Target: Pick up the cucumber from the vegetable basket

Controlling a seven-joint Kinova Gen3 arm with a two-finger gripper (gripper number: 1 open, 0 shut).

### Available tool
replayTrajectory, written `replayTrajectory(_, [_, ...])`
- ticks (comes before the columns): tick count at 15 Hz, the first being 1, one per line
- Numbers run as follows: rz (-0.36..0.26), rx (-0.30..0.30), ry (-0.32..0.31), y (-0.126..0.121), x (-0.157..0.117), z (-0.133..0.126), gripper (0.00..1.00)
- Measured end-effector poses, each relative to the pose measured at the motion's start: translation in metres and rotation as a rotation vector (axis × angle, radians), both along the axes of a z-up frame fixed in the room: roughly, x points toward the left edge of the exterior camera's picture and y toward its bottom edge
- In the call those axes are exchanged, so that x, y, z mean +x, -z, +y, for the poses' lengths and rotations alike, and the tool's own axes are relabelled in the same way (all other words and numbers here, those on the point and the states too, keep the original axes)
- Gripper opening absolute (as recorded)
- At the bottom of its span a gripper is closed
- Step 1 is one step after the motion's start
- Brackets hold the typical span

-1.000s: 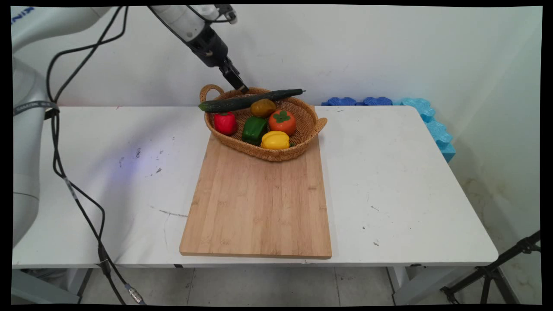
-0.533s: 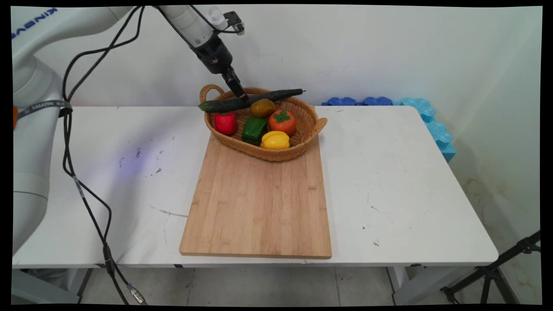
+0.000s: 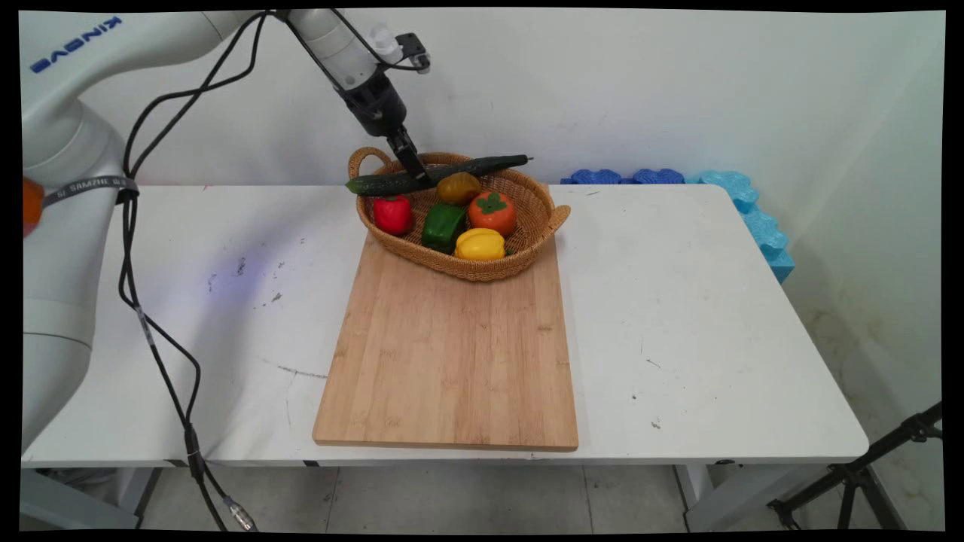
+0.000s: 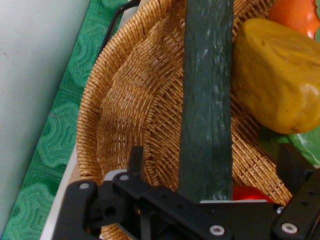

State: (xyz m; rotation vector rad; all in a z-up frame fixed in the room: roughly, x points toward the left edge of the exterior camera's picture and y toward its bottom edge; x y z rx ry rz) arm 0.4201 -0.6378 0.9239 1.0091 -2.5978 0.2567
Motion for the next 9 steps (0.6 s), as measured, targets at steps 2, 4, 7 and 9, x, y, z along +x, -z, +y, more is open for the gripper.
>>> replayTrajectory(2, [-0.006,0.004,0.001,0.0025,-0.0002,-0.0011,1.0])
replayTrajectory(4, [-0.011,0.007,0.001,0.0056,-0.0007,-0.0023,1.0])
replayTrajectory(7, [-0.016,0.007,-0.004,0.0085,-0.0008,-0.0037,0.0])
replayTrajectory(9, [-0.024,0.005,-0.013,0.0101,0.0008,-0.005,0.0])
